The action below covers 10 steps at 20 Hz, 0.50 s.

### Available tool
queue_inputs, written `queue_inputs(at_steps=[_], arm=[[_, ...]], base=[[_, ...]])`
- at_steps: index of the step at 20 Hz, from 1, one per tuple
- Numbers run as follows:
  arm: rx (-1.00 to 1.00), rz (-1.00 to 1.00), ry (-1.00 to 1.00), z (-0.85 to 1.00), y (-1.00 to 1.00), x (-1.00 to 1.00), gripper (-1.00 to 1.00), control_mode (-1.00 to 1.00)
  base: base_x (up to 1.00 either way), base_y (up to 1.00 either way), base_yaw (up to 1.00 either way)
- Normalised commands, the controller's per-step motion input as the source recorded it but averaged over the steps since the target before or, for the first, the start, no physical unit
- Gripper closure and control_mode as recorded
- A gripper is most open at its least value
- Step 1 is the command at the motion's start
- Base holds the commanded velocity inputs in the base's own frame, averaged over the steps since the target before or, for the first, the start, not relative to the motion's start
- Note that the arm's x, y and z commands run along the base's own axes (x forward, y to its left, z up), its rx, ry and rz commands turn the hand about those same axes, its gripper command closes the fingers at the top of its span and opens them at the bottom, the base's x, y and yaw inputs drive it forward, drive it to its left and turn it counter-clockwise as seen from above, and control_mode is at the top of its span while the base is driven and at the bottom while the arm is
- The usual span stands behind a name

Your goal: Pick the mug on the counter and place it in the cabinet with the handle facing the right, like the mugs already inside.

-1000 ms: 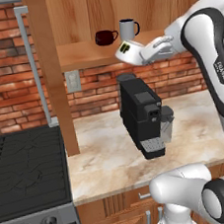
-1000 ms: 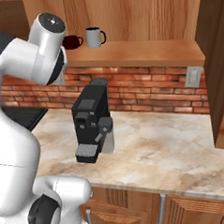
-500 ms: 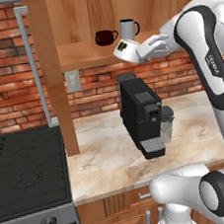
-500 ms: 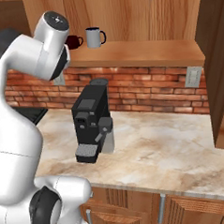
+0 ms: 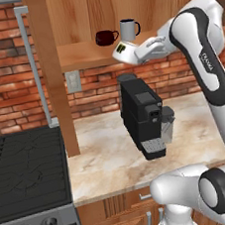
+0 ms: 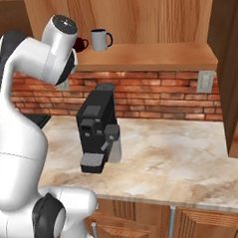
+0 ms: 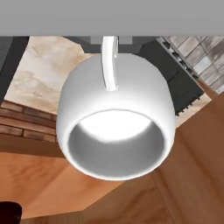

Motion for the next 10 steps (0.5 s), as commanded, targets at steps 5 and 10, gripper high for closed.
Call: queue_inputs(at_steps=[5, 10], arm=[[0.00, 0.00, 0.00, -0.04, -0.01, 0.18, 1.00, -1.00], [0.00, 0.00, 0.00, 0.00, -0.06, 0.23, 1.00, -1.00]], base=[[0.00, 0.00, 0.00], [0.00, 0.00, 0.00]])
